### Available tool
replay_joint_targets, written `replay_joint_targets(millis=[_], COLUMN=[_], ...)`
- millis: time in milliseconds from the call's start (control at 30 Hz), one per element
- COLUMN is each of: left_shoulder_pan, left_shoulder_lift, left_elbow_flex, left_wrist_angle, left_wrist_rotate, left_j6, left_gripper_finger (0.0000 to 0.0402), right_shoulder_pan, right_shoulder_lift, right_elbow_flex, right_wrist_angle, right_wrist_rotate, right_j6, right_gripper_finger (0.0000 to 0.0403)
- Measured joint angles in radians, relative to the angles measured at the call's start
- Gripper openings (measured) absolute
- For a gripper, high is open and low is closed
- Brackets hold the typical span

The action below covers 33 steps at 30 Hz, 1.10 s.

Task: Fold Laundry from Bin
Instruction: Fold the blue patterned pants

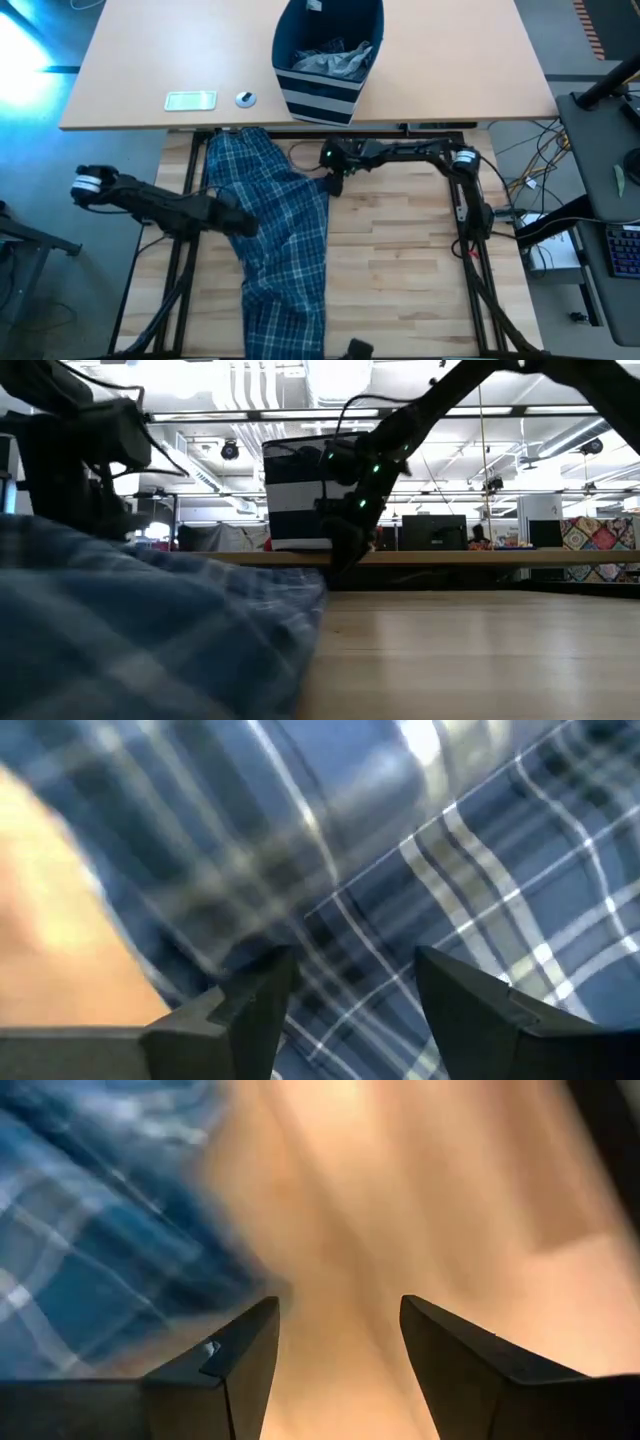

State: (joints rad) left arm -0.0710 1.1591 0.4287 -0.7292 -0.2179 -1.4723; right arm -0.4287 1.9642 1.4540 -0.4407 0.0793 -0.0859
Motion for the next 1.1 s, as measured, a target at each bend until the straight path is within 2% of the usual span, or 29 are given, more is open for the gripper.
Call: replay_joint_targets(millis=[200,333,467,633,733,867,967,1100], left_shoulder_pan=[0.107,0.137,0.142,0.141,0.135,0.135,0.135,0.134], left_shoulder_lift=[-0.035,-0.046,-0.048,-0.051,-0.051,-0.048,-0.03,0.0], left_elbow_flex=[0.01,0.04,0.067,0.056,0.047,0.024,-0.011,-0.072], left_wrist_angle=[-0.091,-0.1,-0.079,0.016,0.03,0.033,0.065,0.184], left_wrist_rotate=[-0.016,-0.041,-0.093,-0.029,-0.014,-0.066,-0.094,-0.126], left_j6=[0.281,0.543,0.73,0.755,0.751,0.727,0.683,0.648], left_gripper_finger=[0.0201,0.0201,0.0201,0.0201,0.0201,0.0201,0.0201,0.0201], right_shoulder_pan=[-0.031,0.038,0.23,0.535,0.693,0.851,0.911,0.936], right_shoulder_lift=[-0.136,-0.226,-0.255,-0.164,-0.058,0.114,0.263,0.483], right_elbow_flex=[0.0,-0.001,-0.002,-0.002,0.032,0.226,0.485,0.846], right_wrist_angle=[-0.103,-0.079,0.053,0.325,0.402,0.348,0.214,-0.017], right_wrist_rotate=[-0.057,-0.157,-0.125,0.056,0.158,0.24,0.241,0.245], right_j6=[0.009,0.105,0.239,0.421,0.51,0.554,0.598,0.603], right_gripper_finger=[0.0206,0.0206,0.0206,0.0206,0.0206,0.0206,0.0206,0.0206])
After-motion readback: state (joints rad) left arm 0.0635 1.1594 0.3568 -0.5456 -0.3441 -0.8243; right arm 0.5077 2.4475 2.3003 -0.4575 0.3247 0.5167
